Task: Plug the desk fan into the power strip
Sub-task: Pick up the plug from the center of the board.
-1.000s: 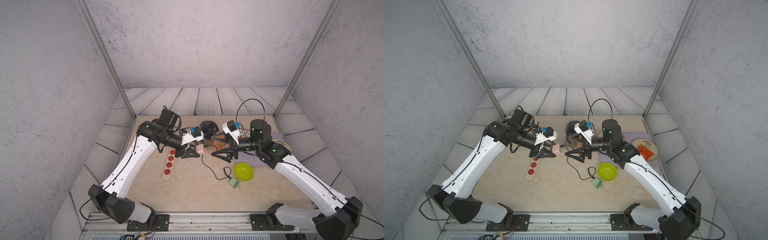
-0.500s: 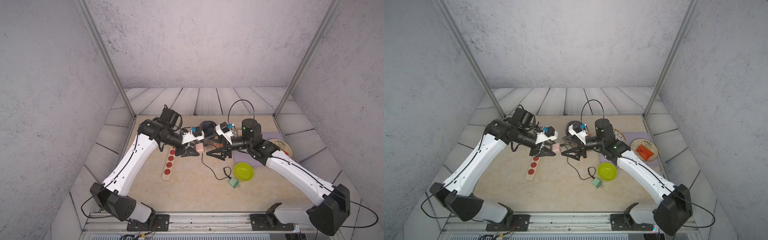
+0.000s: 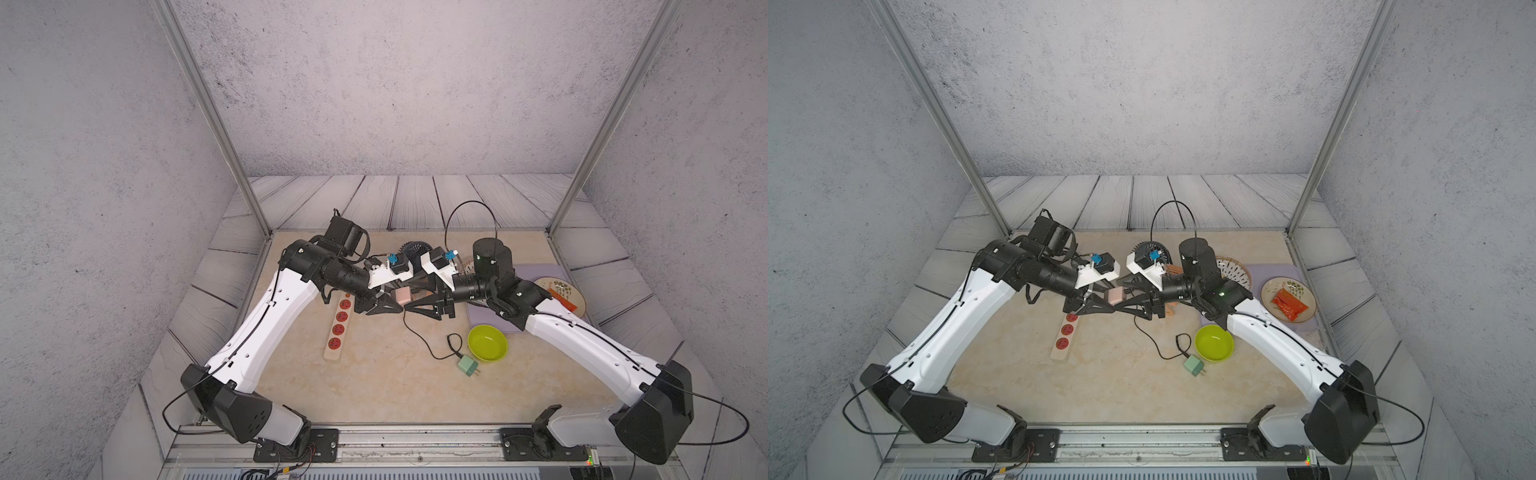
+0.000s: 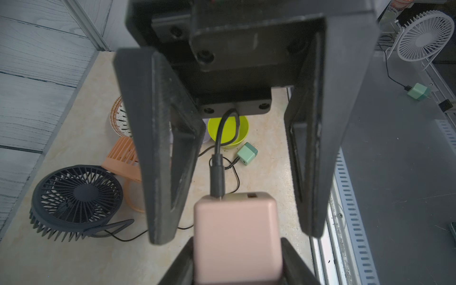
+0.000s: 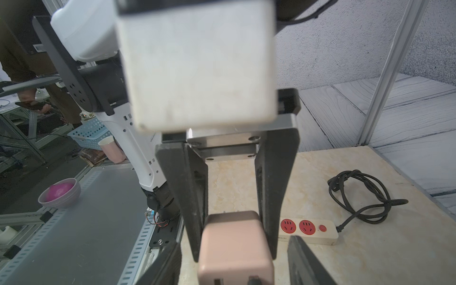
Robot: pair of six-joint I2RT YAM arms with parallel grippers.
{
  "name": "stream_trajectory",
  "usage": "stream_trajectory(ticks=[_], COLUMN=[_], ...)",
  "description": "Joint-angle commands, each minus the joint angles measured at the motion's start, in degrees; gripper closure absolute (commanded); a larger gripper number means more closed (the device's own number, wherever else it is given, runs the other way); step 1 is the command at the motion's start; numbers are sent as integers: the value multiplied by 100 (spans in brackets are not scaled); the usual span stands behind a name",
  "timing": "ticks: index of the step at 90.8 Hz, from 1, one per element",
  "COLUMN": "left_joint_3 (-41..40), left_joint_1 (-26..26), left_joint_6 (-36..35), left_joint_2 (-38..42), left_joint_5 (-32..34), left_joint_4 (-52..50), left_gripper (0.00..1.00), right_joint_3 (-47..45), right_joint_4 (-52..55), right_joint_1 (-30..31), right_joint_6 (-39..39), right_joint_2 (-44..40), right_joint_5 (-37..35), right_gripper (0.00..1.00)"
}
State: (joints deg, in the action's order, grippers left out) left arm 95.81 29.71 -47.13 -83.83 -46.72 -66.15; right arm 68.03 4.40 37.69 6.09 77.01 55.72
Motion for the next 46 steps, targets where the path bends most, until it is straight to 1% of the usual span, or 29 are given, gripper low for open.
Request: stream_trajectory(ticks=[1,12,18,29,34,46], left_joint_3=[24,37,22,17,16,8], left_joint_1=[17,17,17,17,18,17], left_joint_6=[4,-46,-62,-59,-55,-35], left_joint_2=[80,86,94,91,86,86], left_joint_5=[-112,-73,-77,-106,-121,-182], left_joint_4=[-44,-93,-96,-107,-113,-109], left_gripper=[100,100,100,100,100,100], right_joint_3=[176,181,226,193,173,158], right_joint_4=[123,185,307,333,345,377], right_joint_1=[36,36,36,31,33,34], right_joint_6=[21,110,201,208,239,269], right_joint_2=[76,99,111,80,52,3], right_joint_5=[-43,34,-11,-31,-51,-141], right_gripper=[42,44,47,51,56,80])
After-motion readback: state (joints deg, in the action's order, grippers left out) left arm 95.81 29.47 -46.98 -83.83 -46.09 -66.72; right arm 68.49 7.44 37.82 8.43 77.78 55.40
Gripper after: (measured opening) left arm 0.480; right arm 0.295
